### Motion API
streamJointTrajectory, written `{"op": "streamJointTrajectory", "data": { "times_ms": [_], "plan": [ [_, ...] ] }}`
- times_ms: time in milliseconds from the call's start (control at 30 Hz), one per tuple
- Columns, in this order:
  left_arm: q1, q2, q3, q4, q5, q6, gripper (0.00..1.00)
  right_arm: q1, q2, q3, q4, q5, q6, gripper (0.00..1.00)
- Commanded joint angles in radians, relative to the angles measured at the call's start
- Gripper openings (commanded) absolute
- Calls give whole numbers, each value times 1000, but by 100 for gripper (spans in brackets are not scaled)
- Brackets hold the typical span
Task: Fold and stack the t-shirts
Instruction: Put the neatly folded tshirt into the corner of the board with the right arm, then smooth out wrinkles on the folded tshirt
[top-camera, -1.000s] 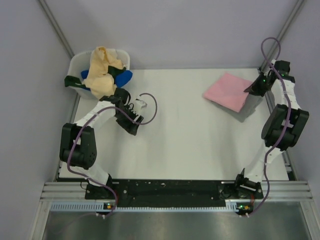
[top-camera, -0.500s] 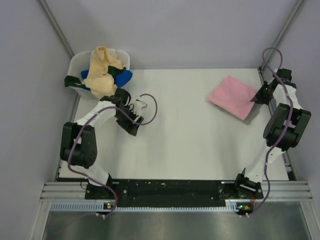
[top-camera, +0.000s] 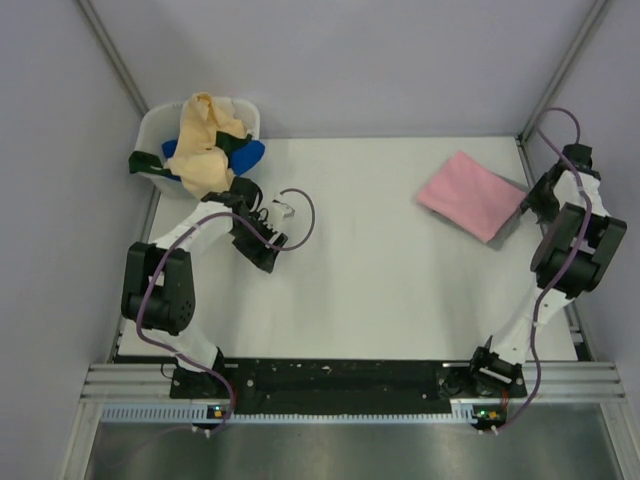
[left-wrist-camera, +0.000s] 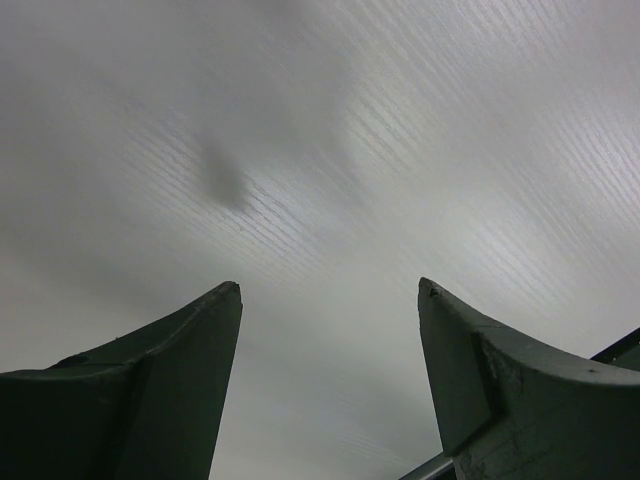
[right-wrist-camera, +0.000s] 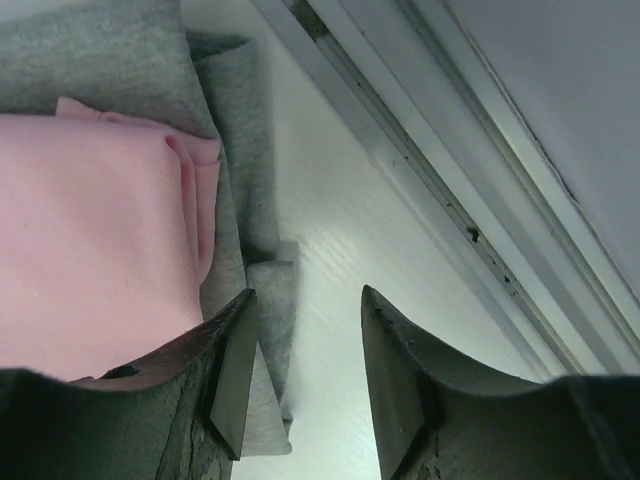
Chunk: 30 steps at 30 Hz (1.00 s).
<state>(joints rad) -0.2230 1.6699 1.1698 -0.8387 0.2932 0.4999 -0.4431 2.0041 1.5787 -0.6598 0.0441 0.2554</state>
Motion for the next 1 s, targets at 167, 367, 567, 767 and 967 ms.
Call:
{"op": "streamJointTrajectory", "data": {
  "times_ms": [167,367,567,767,967],
  "plan": [
    [5,-9,28,7,3,12,76,-8,-368,-240,135,-154,108,47],
    [5,-19,21,13,20,26,76,-8,-531,-571,330,-414,239,56],
    [5,-21,19,15,38,28,76,-8,-469,-609,376,-489,251,51],
    [5,-19,21,16,49,25,76,-8,-404,-635,396,-472,295,51],
    [5,-16,27,7,52,26,76,-9,-381,-648,419,-443,308,52]
  ]
}}
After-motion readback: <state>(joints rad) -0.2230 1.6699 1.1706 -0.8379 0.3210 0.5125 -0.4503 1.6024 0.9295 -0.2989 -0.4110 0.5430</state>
